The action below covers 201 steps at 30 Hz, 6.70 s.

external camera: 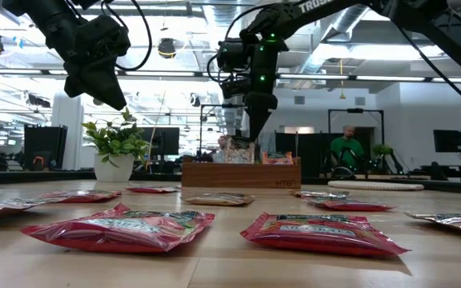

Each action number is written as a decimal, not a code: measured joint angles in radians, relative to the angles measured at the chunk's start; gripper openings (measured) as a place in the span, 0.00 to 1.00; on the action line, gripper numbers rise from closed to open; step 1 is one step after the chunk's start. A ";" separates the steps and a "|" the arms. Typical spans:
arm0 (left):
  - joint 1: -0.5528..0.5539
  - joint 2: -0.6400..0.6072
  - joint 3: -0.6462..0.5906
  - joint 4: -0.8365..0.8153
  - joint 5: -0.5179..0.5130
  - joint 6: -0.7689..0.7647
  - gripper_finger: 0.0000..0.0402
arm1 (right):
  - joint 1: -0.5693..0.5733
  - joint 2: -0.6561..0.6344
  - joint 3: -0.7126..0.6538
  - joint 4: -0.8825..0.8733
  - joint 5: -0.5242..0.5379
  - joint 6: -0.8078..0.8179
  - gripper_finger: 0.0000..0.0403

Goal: Pick & Place Tea
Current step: Put the brown tea bag into the middle section of the wooden organizer

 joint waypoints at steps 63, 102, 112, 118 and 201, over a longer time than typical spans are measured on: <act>0.000 0.000 0.000 -0.039 0.028 -0.003 0.15 | 0.286 -0.155 -0.495 -0.233 -0.418 0.350 0.23; 0.000 0.000 0.001 -0.032 0.028 0.033 0.15 | 0.408 -0.494 -1.081 0.579 -0.223 1.674 0.23; 0.000 0.000 0.001 -0.033 0.028 0.034 0.15 | 0.408 -0.467 -1.074 0.577 -0.206 1.645 0.23; 0.000 0.000 0.001 -0.027 0.027 0.035 0.15 | 0.408 -0.483 -1.054 0.555 -0.206 1.590 0.23; 0.000 0.000 0.000 0.011 0.028 0.029 0.15 | 0.364 -0.508 -1.097 0.493 -0.131 1.427 0.18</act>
